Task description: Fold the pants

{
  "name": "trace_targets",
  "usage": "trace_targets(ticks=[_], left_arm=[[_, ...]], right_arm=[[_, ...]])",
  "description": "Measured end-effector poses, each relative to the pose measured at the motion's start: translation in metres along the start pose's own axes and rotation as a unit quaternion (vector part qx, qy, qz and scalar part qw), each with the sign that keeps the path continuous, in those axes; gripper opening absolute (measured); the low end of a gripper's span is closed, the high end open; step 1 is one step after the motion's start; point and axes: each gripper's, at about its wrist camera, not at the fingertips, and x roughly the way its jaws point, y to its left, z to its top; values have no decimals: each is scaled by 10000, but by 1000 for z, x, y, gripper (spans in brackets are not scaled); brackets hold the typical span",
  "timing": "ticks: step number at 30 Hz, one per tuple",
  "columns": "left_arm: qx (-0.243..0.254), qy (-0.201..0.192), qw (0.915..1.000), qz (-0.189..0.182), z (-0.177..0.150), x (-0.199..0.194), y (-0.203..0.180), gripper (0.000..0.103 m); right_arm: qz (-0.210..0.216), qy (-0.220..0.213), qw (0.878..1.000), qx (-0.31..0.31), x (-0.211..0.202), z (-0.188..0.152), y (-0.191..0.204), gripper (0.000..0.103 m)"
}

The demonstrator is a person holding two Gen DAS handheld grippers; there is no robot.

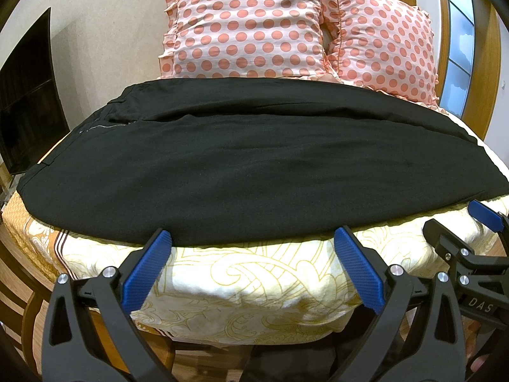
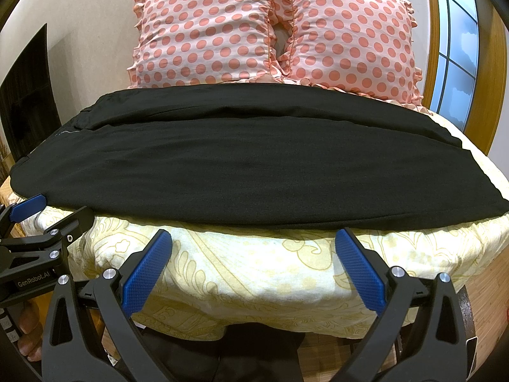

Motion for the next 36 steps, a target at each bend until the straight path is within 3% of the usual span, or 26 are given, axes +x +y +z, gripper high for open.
trace_targets(ticks=[36], left_arm=[[11, 71, 10000, -18, 2, 0, 0, 101]], right_arm=[[37, 12, 10000, -56, 1, 2, 0, 102]])
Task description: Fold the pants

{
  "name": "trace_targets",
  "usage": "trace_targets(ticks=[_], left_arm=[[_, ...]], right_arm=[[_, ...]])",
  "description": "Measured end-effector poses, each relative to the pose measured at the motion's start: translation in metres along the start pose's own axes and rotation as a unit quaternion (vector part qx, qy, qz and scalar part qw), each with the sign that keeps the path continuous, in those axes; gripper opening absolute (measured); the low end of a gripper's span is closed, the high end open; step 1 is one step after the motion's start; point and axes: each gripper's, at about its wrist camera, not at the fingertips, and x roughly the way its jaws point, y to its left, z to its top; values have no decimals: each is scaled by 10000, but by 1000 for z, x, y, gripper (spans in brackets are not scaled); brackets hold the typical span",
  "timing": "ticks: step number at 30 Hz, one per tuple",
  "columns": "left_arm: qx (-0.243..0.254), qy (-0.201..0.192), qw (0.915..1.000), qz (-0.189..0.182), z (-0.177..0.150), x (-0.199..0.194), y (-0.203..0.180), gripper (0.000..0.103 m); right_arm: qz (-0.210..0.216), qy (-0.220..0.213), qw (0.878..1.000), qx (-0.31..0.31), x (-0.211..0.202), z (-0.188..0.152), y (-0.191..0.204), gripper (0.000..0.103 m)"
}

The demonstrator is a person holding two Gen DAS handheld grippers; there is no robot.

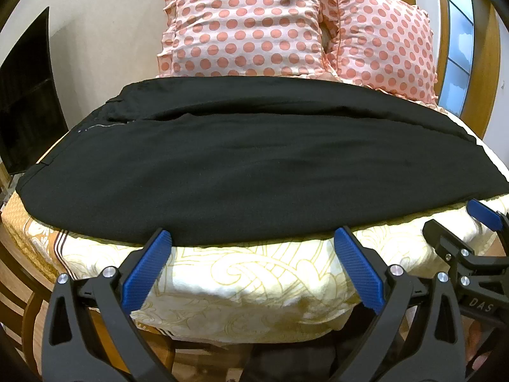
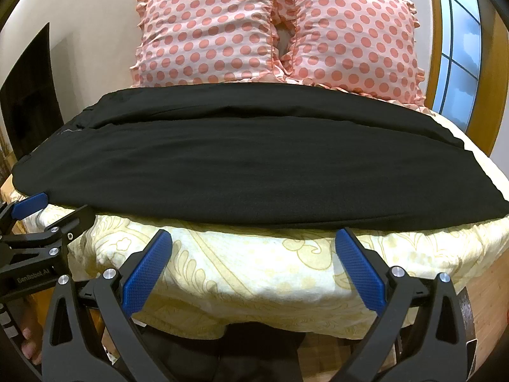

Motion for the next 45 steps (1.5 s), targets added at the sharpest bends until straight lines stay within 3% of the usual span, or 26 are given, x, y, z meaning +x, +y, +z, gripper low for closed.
trace_targets(ticks=[8, 12, 14, 20, 23, 25, 28, 31, 36, 39, 45], left_arm=[[190, 208, 9994, -184, 0, -17, 2, 101], [177, -112, 9997, -127, 17, -37, 11, 101], [100, -315, 9994, -99, 34, -40, 15, 101], [-6, -532, 9982, 259, 88, -17, 18, 101], [-117, -531, 9980, 317, 111, -1, 19, 101], [-168, -539, 9975, 423, 128, 14, 19, 101], [-266, -522, 9969, 533, 145, 34, 21, 101], [-398, -482, 9967, 520, 157, 52, 26, 101], [-460, -457, 9963, 557, 161, 74, 32, 101], [-504, -425, 9964, 535, 161, 82, 35, 101], [-413, -393, 9973, 466, 159, 88, 33, 101]], right_arm=[[465, -43, 9989, -1, -14, 9, -20, 102], [265, -434, 9984, 244, -37, 34, -58, 102], [-55, -534, 9979, 357, -40, 55, -81, 102], [-708, -348, 9910, 1084, -6, 119, -156, 102], [-1394, -141, 9806, 1373, 34, 161, -204, 102], [-1592, 138, 9727, 1683, 61, 178, -235, 102], [-1921, 563, 9521, 2312, 111, 203, -288, 102], [-2423, 796, 9328, 2547, 154, 223, -325, 97], [-3027, 1097, 9032, 2838, 211, 242, -365, 84], [-3107, 1286, 8881, 3135, 236, 243, -380, 78], [-3209, 1534, 8760, 3257, 266, 243, -377, 77]])
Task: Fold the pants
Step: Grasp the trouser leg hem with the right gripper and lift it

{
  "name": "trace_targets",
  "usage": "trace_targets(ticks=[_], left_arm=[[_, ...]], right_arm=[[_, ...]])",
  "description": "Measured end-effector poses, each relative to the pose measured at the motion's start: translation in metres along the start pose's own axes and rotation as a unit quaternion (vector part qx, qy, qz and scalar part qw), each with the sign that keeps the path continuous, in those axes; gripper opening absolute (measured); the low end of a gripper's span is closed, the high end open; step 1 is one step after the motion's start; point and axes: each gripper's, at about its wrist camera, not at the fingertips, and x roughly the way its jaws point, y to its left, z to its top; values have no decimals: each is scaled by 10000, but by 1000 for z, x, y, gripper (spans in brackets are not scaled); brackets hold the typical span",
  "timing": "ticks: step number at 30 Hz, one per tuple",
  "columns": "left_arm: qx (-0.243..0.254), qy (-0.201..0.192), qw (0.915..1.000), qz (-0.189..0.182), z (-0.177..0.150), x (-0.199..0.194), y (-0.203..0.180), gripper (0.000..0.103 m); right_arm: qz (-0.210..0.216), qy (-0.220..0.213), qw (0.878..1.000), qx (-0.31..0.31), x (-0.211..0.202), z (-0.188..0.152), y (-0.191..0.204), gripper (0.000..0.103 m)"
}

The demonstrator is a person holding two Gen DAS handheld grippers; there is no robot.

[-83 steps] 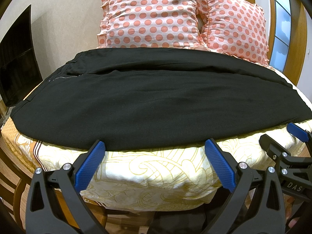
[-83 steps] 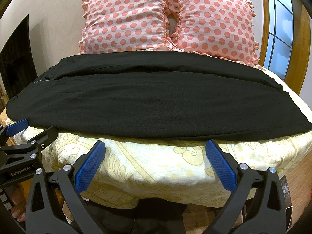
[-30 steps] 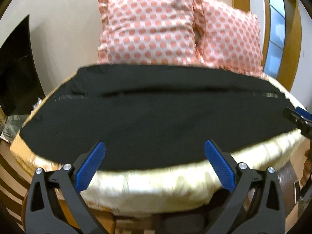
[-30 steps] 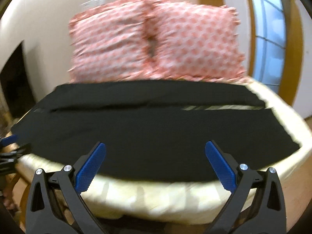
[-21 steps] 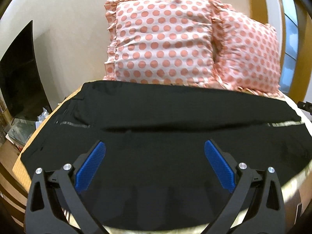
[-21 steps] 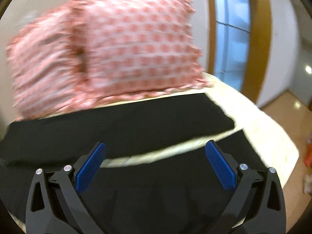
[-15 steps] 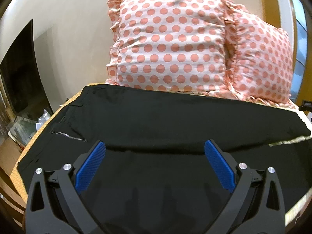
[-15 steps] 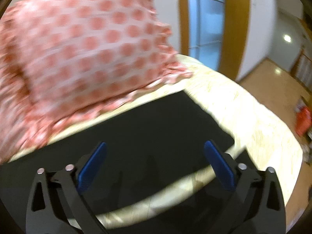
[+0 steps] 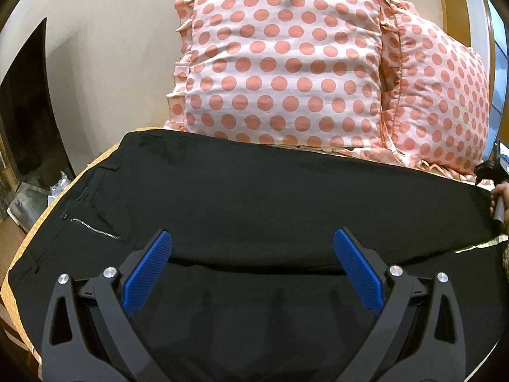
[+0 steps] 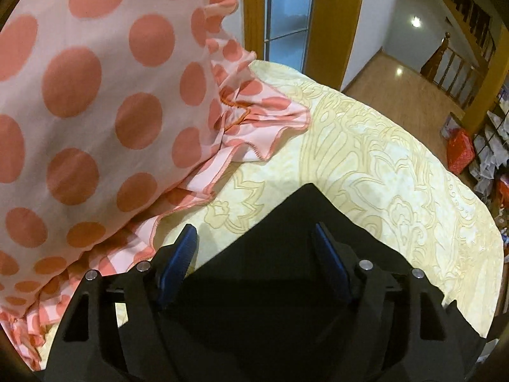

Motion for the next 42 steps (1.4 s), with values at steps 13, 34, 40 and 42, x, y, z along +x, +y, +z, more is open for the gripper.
trace_targets(ticks=[13, 34, 40, 42], left_arm=[[3, 85, 9999, -67, -5, 1, 0, 101], [-75, -168, 9996, -198, -12, -44, 7, 101], [13, -212, 9995, -220, -14, -50, 3, 101], [45, -215, 9995, -207, -14, -51, 2, 101]], right_arm=[[867, -237, 9959, 110, -10, -17, -36, 9], [2688, -848, 9570, 682, -117, -149, -197, 5], [3296, -111, 9338, 1389, -95, -143, -204, 61], [3503, -152, 9257, 1418, -94, -137, -193, 65]])
